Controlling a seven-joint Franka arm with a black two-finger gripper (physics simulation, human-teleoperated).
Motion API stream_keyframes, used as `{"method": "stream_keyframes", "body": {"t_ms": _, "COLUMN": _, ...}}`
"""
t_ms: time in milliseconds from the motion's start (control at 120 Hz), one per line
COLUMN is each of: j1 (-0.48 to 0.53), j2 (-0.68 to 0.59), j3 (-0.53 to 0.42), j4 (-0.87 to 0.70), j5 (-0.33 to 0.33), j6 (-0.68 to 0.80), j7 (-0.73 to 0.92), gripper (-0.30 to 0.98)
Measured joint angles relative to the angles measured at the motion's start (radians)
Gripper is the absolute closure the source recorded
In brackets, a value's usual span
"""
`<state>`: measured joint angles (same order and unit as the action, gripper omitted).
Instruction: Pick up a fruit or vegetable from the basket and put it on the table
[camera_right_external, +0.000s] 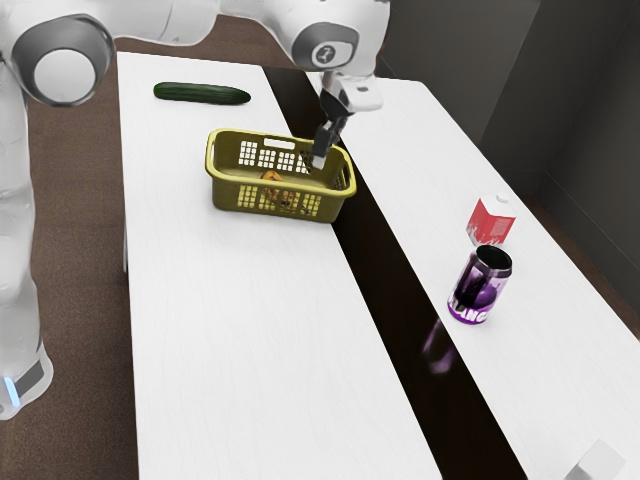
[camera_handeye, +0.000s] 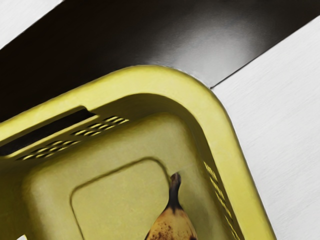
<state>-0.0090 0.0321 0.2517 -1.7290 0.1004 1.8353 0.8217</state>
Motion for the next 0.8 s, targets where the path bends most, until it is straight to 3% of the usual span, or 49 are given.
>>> {"method": "stream_keyframes", "body": {"t_ms": 83, "j1": 0.013, "j2": 0.040, "j3": -0.005, "j4": 0.019, "j5": -0.001, "j6": 0.026, "j7": 0.040, "gripper": 0.00}}
{"method": "stream_keyframes", "body": {"t_ms": 258, "j1": 0.159, "j2": 0.071, "j3": -0.037, "j4": 0.041, "j5": -0.004, "j6": 0.050, "j7": 0.112, "gripper": 0.00}}
{"method": "stream_keyframes", "body": {"t_ms": 800, "j1": 0.148, "j2": 0.045, "j3": -0.044, "j4": -0.078, "j5": -0.028, "j6": 0.085, "j7": 0.235, "gripper": 0.00}}
